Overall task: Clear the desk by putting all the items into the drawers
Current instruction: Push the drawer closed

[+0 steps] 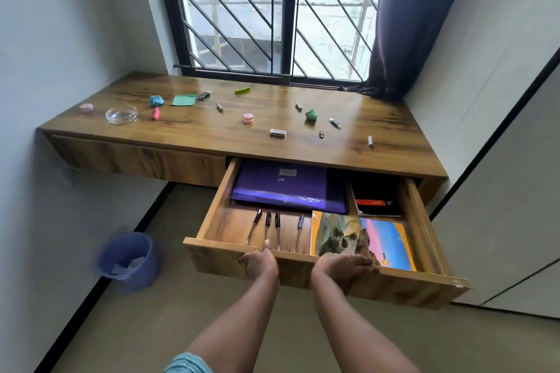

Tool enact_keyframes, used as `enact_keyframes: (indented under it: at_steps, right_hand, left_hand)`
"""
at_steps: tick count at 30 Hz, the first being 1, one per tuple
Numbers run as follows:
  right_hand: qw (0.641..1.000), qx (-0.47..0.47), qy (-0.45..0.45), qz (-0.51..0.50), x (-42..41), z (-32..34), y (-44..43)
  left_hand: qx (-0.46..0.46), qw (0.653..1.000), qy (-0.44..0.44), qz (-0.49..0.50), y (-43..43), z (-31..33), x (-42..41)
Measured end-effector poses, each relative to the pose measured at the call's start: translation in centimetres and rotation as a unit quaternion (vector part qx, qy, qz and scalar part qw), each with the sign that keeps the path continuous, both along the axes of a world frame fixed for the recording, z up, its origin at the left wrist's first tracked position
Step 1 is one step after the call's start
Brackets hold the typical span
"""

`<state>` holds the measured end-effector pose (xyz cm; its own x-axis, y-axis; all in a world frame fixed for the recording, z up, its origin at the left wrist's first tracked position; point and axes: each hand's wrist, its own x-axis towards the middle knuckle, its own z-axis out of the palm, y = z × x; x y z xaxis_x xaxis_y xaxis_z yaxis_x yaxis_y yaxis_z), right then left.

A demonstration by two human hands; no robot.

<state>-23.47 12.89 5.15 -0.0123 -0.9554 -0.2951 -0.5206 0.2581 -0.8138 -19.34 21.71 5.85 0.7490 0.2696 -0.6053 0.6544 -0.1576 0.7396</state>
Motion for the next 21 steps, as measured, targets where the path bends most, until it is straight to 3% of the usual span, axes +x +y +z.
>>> enact_keyframes:
  at_steps: [7, 11, 17, 21]
  right_hand:
    - [0.994, 0.032, -0.069, -0.080, 6.0, 1.9, -4.3]
    - [0.991, 0.092, -0.053, -0.079, 9.1, 2.8, -6.8]
    - [0.993, 0.074, -0.051, -0.073, 13.3, 2.8, -10.3]
    - [0.983, 0.081, -0.108, -0.124, 16.1, 2.5, -12.8]
  left_hand:
    - [-0.090, 0.995, 0.027, 0.031, -4.5, -1.3, 7.8]
    - [-0.167, 0.984, 0.046, 0.045, -6.2, -2.0, 11.9]
    - [-0.263, 0.964, 0.023, -0.019, -8.2, -1.5, 17.8]
    - [-0.290, 0.956, 0.020, -0.033, -9.8, -1.3, 20.7]
